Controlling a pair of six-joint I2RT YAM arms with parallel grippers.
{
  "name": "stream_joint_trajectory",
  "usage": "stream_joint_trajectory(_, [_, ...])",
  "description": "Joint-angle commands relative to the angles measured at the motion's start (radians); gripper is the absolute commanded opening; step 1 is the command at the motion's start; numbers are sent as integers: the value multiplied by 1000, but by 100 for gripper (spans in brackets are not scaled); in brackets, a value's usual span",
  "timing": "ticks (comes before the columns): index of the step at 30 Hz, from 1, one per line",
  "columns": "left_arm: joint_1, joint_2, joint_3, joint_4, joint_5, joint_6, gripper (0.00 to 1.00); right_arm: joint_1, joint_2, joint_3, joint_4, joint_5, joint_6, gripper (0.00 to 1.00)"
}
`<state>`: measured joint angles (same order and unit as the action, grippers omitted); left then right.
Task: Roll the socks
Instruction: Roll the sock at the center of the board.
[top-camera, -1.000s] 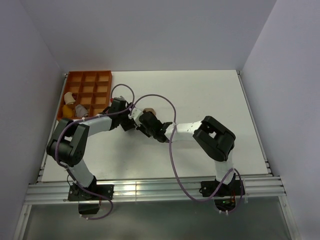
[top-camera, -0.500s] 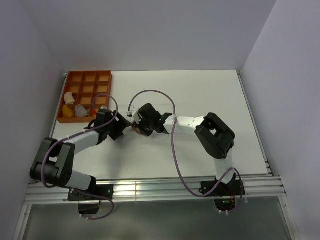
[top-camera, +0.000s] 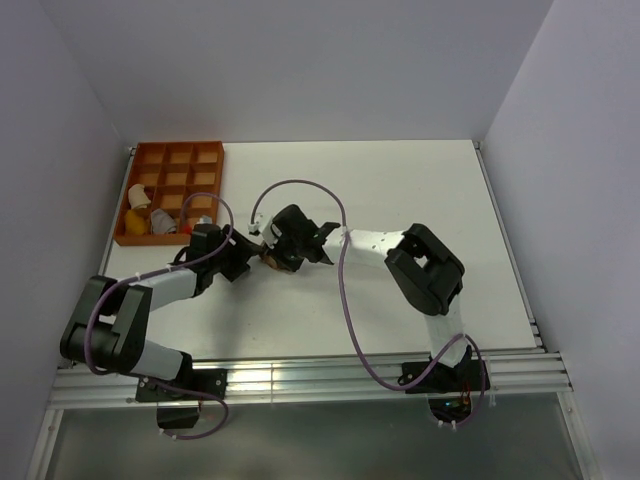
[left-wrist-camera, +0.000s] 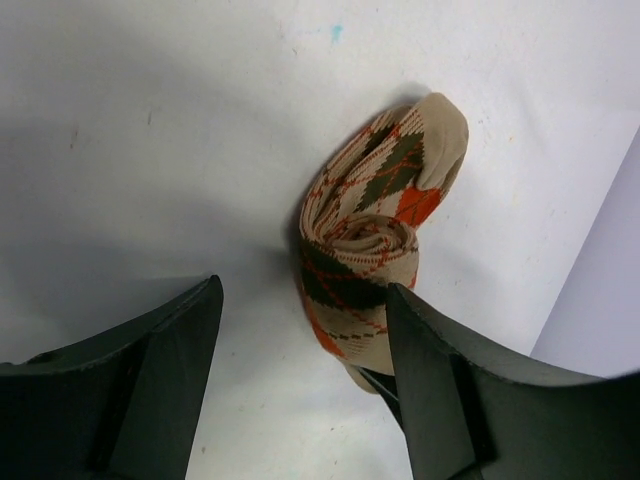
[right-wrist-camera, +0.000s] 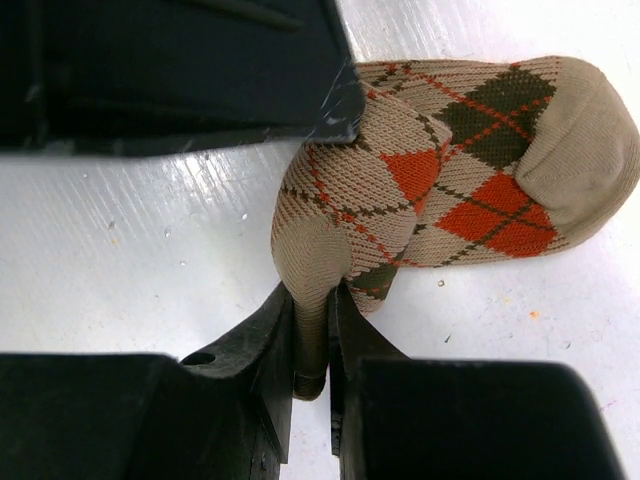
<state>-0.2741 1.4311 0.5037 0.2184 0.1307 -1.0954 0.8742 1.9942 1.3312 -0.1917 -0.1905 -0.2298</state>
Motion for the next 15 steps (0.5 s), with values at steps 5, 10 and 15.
stream_joint_trajectory(5, [53, 83, 197, -39, 32, 123, 63, 6, -6, -73, -40, -23, -25, 0])
stream_joint_trajectory(10, [58, 205, 349, -28, 114, 150, 56, 6, 2, -69, -35, -12, -25, 0])
stream_joint_trajectory(15, [50, 321, 414, -40, 211, 163, 48, 6, -2, -76, -23, -10, -23, 0])
